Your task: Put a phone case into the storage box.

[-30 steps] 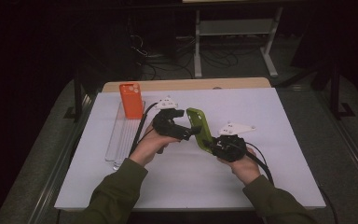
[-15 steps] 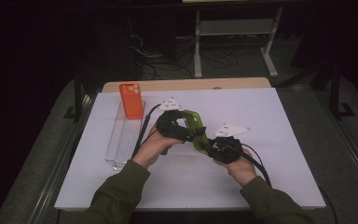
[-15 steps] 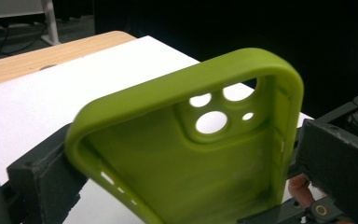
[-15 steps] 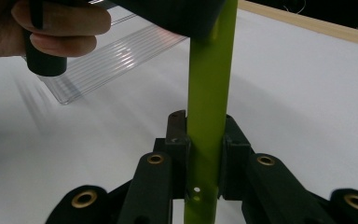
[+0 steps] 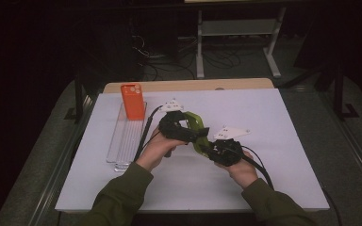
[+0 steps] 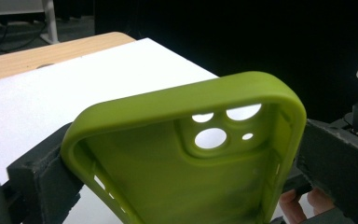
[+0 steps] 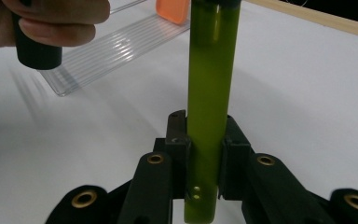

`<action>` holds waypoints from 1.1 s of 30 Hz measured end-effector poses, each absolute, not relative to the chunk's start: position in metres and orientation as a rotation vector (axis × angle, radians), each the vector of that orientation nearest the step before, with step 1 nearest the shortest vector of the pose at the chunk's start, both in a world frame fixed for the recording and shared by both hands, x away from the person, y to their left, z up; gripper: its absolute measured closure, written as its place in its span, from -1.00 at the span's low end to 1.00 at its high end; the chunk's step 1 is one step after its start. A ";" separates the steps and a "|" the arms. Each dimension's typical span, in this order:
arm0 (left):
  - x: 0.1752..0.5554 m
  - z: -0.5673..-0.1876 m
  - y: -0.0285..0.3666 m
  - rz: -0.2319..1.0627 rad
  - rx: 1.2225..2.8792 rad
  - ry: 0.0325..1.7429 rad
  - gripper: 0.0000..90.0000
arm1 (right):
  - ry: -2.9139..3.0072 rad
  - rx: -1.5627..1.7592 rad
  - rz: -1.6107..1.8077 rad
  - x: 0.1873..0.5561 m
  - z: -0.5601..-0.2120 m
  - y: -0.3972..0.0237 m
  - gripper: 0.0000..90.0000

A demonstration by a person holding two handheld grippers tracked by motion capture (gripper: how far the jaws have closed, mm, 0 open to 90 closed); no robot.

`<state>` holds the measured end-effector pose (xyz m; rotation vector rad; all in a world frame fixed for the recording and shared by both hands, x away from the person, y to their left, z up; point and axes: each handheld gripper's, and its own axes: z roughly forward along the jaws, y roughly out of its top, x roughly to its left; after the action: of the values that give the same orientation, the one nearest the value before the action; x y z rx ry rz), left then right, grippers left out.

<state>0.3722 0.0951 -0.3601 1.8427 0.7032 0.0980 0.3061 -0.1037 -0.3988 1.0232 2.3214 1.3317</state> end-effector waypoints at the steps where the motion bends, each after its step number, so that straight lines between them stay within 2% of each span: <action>1: 0.372 -0.361 0.095 0.096 1.834 0.714 -1.00 | 2.323 1.021 1.328 0.306 -0.399 -0.103 0.69; 13: 0.373 -0.362 0.099 0.098 1.814 0.747 -0.74 | 2.333 1.008 1.287 0.306 -0.402 -0.101 0.69; 23: 0.372 -0.360 0.099 0.107 1.818 0.733 -0.69 | 2.330 0.995 1.264 0.306 -0.402 -0.100 0.68; 33: 0.371 -0.357 0.101 0.154 1.839 0.727 -0.68 | 2.343 0.981 1.293 0.307 -0.402 -0.106 0.27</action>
<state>0.3714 0.1014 -0.3572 1.8388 0.7266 0.1542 0.3075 -0.1056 -0.4020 0.9815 2.3430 1.2932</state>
